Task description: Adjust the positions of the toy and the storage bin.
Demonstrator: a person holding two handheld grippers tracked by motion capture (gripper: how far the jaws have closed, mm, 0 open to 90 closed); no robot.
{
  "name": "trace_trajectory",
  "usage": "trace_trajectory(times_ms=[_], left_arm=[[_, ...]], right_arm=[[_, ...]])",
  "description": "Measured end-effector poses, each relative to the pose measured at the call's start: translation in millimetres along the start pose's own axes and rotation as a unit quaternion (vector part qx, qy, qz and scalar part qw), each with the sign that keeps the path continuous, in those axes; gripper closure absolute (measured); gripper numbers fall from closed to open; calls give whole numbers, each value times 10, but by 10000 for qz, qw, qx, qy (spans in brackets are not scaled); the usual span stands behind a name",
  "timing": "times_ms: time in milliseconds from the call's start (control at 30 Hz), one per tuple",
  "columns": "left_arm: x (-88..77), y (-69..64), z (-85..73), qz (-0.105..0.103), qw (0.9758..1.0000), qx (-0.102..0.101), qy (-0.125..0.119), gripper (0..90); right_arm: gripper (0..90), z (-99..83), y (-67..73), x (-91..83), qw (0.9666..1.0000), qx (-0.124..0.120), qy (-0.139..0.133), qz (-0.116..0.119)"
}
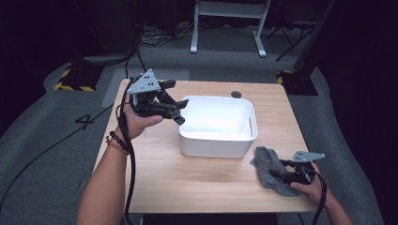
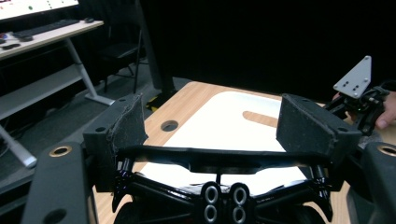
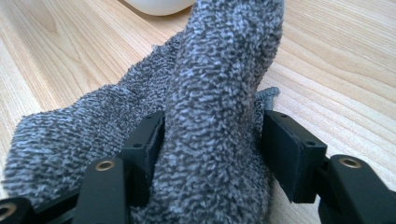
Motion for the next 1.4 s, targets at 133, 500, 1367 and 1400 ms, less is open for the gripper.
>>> trace_trajectory(times_ms=[133, 500, 1367, 1400], left_arm=[[93, -38, 9, -66, 9999, 12, -85, 244], [354, -136, -7, -323, 9994, 47, -72, 244], [795, -191, -323, -630, 9973, 4, 387, 244], [807, -191, -343, -633, 9971, 17, 430, 244]], right_arm=[[411, -1, 0, 0, 10000, -4, 0, 2], [412, -2, -1, -1, 10000, -17, -6, 14], [412, -3, -2, -2, 10000, -16, -24, 52], [411, -3, -2, -2, 10000, -15, -24, 53]])
Point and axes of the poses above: each handheld gripper's, and its own axes: x roughly forward along the jaws, z roughly out of its top, y roughly to its left, the point moved 9 cm from there along x, roughly forward along the jaws, and after that the axes turned 8 degrees about x, right-handed, at the moved point
